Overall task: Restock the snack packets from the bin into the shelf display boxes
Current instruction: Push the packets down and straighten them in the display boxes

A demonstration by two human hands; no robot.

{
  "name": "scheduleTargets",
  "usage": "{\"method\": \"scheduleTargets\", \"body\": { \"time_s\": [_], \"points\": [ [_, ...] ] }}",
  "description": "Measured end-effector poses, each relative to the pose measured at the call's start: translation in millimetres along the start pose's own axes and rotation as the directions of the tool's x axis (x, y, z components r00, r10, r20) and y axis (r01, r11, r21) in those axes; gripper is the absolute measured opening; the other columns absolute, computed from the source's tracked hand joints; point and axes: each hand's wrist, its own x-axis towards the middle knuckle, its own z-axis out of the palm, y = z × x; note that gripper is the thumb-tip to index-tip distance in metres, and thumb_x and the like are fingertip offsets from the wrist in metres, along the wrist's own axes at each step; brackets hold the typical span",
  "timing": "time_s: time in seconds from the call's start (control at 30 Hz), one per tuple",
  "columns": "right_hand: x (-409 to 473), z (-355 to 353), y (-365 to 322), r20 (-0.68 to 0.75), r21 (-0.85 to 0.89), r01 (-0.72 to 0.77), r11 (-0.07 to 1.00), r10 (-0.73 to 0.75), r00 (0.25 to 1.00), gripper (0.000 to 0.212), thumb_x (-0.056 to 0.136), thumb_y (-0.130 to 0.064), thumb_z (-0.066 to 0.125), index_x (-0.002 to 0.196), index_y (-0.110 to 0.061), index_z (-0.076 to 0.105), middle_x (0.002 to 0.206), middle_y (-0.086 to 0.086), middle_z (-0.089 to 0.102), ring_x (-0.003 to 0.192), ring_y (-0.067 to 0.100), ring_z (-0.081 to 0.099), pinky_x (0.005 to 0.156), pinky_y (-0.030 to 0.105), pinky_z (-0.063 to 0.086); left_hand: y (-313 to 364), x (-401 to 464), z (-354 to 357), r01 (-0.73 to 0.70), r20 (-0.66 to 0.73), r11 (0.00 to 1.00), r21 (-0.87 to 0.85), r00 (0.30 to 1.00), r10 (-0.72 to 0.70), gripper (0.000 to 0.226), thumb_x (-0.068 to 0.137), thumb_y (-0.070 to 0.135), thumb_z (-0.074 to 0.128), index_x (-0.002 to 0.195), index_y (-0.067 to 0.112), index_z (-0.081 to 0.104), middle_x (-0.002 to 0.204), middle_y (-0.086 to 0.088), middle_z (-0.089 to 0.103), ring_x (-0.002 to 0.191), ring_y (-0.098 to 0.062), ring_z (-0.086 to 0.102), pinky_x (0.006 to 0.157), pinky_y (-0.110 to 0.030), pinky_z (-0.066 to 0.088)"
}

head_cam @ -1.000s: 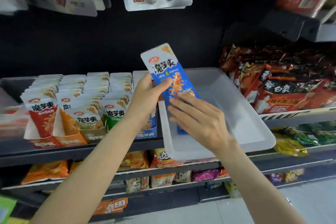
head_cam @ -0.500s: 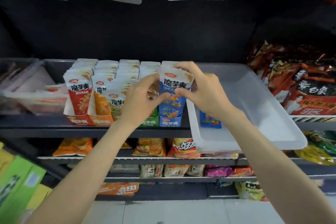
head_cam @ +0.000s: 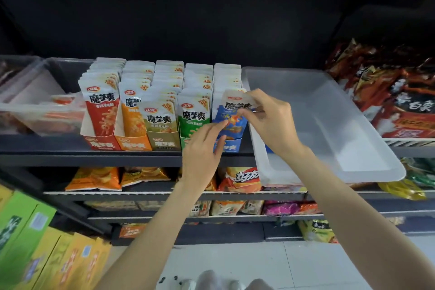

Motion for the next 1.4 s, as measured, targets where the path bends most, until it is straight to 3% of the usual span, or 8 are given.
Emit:
{"method": "scheduleTargets", "body": {
  "time_s": [0.2,0.33,0.57,0.8,0.97,1.1,1.23,1.4],
  "points": [
    [6.9,-1.1,2.5,0.155,-0.039,-0.002,0.999,0.008,0.988,0.018,0.087,-0.015,0.068,0.101,-0.007,0.06,0.084,0.001,0.067,0.073,0.016,0.063,0.065,0.015,0.05,-8.5,-1.3,1.9,-0.008,0.051,0.999,0.046,0.999,0.006,0.029,0.089,0.014,0.062,0.118,0.012,0.065,0.1,-0.002,0.069,0.077,-0.012,0.066,0.057,-0.02,0.049],
    [17.7,-6.7,-0.8,0.248,-0.107,0.09,0.99,-0.061,0.967,0.018,0.088,-0.017,0.067,0.099,-0.005,0.058,0.071,-0.005,0.056,0.061,0.014,0.05,0.056,0.004,0.034,-7.4,-4.1,1.1,0.011,0.088,0.999,0.041,0.996,-0.015,0.036,0.086,0.011,0.068,0.121,0.011,0.062,0.098,-0.004,0.069,0.079,-0.015,0.068,0.056,-0.026,0.054],
    [32.0,-10.4,1.0,0.397,-0.115,0.037,0.993,0.012,0.918,0.03,0.091,-0.02,0.063,0.114,-0.004,0.054,0.096,0.01,0.071,0.076,0.023,0.068,0.066,0.042,0.056,-10.0,-4.7,-3.3,0.026,0.167,1.0,-0.001,0.986,-0.025,0.038,0.093,0.028,0.046,0.128,0.015,0.054,0.105,-0.002,0.068,0.088,-0.017,0.068,0.055,-0.03,0.057],
    [37.1,-19.1,0.2,0.455,-0.162,0.125,0.979,-0.038,0.89,0.035,0.091,-0.02,0.062,0.123,-0.008,0.052,0.109,0.01,0.069,0.085,0.023,0.067,0.071,0.04,0.056,-13.4,-2.8,-5.0,0.031,0.186,0.999,0.021,0.982,-0.034,0.034,0.094,0.032,0.044,0.122,0.017,0.056,0.1,0.0,0.069,0.079,-0.014,0.067,0.056,-0.024,0.053],
    [41.8,-22.0,1.4,0.458,-0.208,0.197,0.958,-0.083,0.885,0.035,0.091,-0.019,0.062,0.123,-0.009,0.055,0.089,0.011,0.068,0.069,0.02,0.054,0.063,0.03,0.044,-9.5,-2.1,-4.7,-0.016,0.178,1.0,0.013,0.984,0.013,0.031,0.092,0.027,0.047,0.114,0.012,0.063,0.1,0.0,0.071,0.087,-0.015,0.068,0.072,-0.028,0.055],
    [46.8,-23.1,2.1,0.486,-0.215,0.205,0.955,-0.078,0.87,0.036,0.092,-0.02,0.061,0.125,-0.008,0.056,0.086,0.0,0.06,0.072,0.013,0.048,0.064,0.026,0.037,-13.0,-1.1,-2.2,-0.07,0.184,0.993,0.098,0.982,0.051,0.02,0.089,0.019,0.058,0.106,0.013,0.065,0.094,0.001,0.072,0.085,-0.017,0.067,0.082,-0.029,0.048],
    [51.5,-17.3,2.9,0.566,-0.199,0.279,0.94,-0.122,0.815,0.018,0.091,-0.018,0.061,0.108,-0.009,0.06,0.084,0.008,0.065,0.069,0.021,0.052,0.062,0.032,0.042,-10.3,7.5,2.8,-0.127,0.267,0.984,0.125,0.96,0.09,0.014,0.083,0.012,0.068,0.096,0.013,0.064,0.084,0.001,0.069,0.078,-0.018,0.064,0.078,-0.031,0.046],
    [37.4,4.5,4.4,0.629,-0.242,0.26,0.935,-0.053,0.776,0.035,0.093,-0.018,0.059,0.127,-0.012,0.054,0.114,0.011,0.064,0.094,0.027,0.06,0.072,0.032,0.046,-15.1,9.3,0.6,-0.134,0.258,0.981,0.141,0.962,0.094,0.015,0.08,0.016,0.074,0.093,0.014,0.067,0.081,0.002,0.069,0.076,-0.016,0.063,0.074,-0.027,0.044]
  ]
}}
